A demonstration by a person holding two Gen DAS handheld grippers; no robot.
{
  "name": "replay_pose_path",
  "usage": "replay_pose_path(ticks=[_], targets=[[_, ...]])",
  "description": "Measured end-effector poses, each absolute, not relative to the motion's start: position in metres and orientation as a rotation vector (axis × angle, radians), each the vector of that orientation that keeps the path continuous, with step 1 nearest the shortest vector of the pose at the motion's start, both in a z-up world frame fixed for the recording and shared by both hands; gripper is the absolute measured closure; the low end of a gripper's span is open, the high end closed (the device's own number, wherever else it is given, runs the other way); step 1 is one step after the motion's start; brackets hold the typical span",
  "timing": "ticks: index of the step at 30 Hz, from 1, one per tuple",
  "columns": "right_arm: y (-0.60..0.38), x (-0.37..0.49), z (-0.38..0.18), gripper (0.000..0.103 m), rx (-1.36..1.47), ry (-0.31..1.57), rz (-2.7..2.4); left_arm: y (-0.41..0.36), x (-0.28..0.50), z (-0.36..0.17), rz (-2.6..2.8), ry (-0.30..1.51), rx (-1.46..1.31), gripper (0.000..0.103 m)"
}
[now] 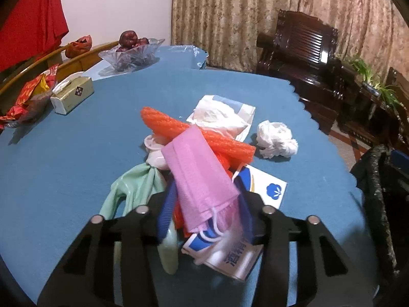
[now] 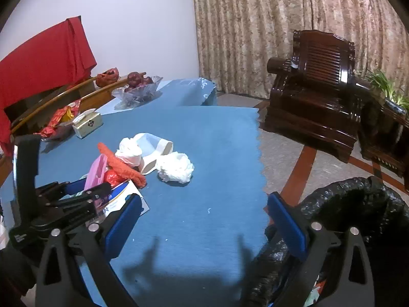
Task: Collect trash
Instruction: 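Grasp the pink face mask with the left gripper, then lift the pink mask with the left gripper while the right gripper approaches the tissue box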
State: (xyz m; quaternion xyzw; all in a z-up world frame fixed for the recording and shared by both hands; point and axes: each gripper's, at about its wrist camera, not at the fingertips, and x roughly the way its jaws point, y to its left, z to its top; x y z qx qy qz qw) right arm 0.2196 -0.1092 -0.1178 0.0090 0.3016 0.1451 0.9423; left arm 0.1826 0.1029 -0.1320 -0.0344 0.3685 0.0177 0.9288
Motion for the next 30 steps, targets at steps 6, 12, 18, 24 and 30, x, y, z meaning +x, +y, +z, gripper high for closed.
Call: replay_pose_path(ticks=[6,12,18,24,30], targets=[[-0.097,0.221,-0.123,0.006,0.020,0.630,0.310,0.112,0.169,-0.121,0.008,0.741,-0.112,0.083],[-0.082,0.219,-0.130,0.006,0.035,0.644,0.323,0.124,0.150,-0.103,0.001,0.703,-0.141,0.087],[-0.055,0.217,-0.138,0.006,0.041,0.661,0.349,0.146,0.134,-0.097,0.035,0.694,-0.129,0.087],[-0.016,0.215,-0.149,0.006,0.030,0.689,0.388,0.178,0.122,-0.111,0.085,0.716,-0.140,0.087],[0.021,0.215,-0.157,0.006,0.000,0.717,0.393,0.197,0.120,-0.116,0.106,0.721,-0.161,0.087]])
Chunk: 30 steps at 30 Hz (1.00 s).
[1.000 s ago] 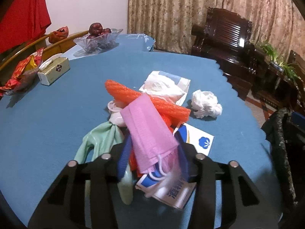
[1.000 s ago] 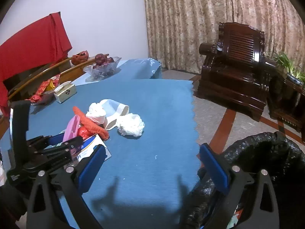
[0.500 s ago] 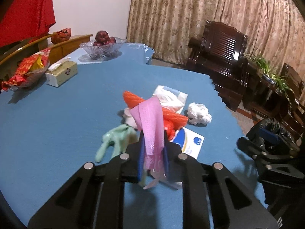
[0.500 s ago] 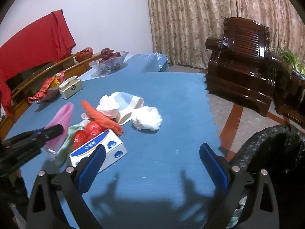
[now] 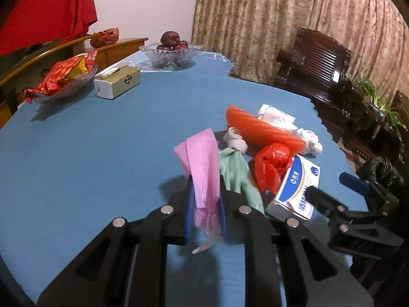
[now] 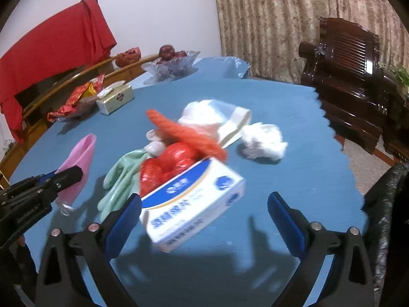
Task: Collect trash
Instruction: 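Lift the pink mask with the left gripper while the right gripper approaches the tissue box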
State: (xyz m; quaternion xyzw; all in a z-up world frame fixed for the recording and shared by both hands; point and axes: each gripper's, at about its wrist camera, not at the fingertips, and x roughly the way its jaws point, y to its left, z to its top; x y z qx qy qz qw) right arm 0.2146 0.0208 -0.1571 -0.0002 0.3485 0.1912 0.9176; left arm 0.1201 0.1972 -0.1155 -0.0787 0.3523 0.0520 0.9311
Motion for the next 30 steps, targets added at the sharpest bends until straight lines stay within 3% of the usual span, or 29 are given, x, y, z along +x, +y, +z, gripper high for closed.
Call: replay_pose_path(ticks=[12,30], targets=[[0.048,0.223,-0.172,0.006,-0.087,0.762,0.346,0.210,0.119,-0.121,0.103,0.723,-0.193,0.087],[-0.019,0.216,-0.165,0.006,-0.035,0.753,0.260,0.178,0.122,-0.121,0.039,0.732,-0.179,0.087]])
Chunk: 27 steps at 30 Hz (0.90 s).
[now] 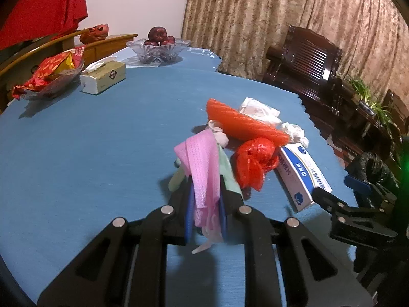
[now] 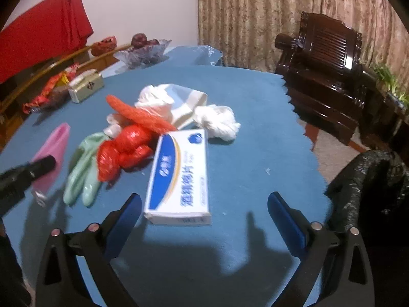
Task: Collect trash
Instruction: 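Lift the pink mask with the left gripper while the right gripper approaches the tissue box, then grasp the white alcohol-pad box with the right gripper while the left gripper holds the mask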
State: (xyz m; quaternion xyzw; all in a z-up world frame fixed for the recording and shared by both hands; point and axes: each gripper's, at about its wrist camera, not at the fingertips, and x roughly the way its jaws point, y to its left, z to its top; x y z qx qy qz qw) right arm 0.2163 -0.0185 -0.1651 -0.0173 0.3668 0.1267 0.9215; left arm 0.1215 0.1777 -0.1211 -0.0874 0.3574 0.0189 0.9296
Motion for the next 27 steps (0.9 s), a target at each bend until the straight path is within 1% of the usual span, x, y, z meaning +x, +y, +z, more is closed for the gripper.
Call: replay_pose_path(ticks=[4,6,11,12,13,14,15,27], targets=[[-0.005,0.229,-0.170,0.007,-0.047,0.756,0.265,0.177,0.121,-0.118,0.037,0.729,-0.174,0.087],[-0.002,0.233,-0.174,0.015,-0.058,0.773,0.260,0.178,0.120,-0.117,0.039,0.727,-0.174,0.087],[-0.002,0.245,-0.183,0.026,-0.041,0.827,0.253,0.177,0.121,-0.116,0.033,0.727,-0.172,0.087],[-0.004,0.247,-0.186,0.034,-0.029,0.845,0.257,0.176,0.121,-0.115,0.031,0.727,-0.171,0.087],[-0.005,0.248,-0.187,0.038,-0.017,0.855,0.266,0.174,0.121,-0.114,0.027,0.726,-0.171,0.087],[-0.006,0.248,-0.187,0.044,-0.010,0.858,0.269,0.172,0.120,-0.113,0.023,0.724,-0.171,0.087],[-0.007,0.247,-0.186,0.047,-0.014,0.855,0.271,0.171,0.120,-0.112,0.021,0.722,-0.170,0.087],[-0.038,0.220,-0.152,0.048,0.001,0.791,0.292,0.144,0.118,-0.099,-0.023,0.701,-0.153,0.087]])
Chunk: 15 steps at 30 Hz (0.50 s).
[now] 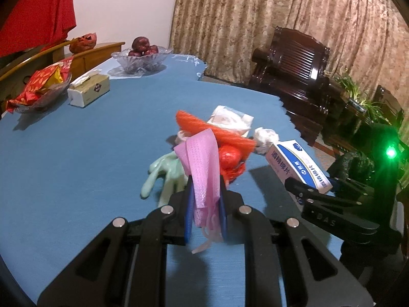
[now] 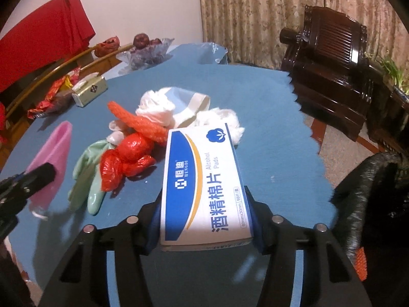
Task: Collect trash
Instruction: 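Grasp the white alcohol-pad box with the right gripper while the left gripper holds the mask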
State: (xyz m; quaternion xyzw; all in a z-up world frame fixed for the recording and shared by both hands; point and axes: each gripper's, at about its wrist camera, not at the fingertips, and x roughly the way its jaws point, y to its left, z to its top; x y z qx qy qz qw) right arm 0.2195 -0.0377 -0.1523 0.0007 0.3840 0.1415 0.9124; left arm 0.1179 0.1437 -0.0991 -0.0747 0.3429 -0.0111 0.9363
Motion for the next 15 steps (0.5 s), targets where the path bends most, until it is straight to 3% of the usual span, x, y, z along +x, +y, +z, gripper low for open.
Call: replay_pose_path(ticks=[15], targets=[[-0.131,0.170,-0.094,0.048,0.083,0.683,0.197,0.065,0.109,-0.069,-0.174,0.640,-0.104,0.087]])
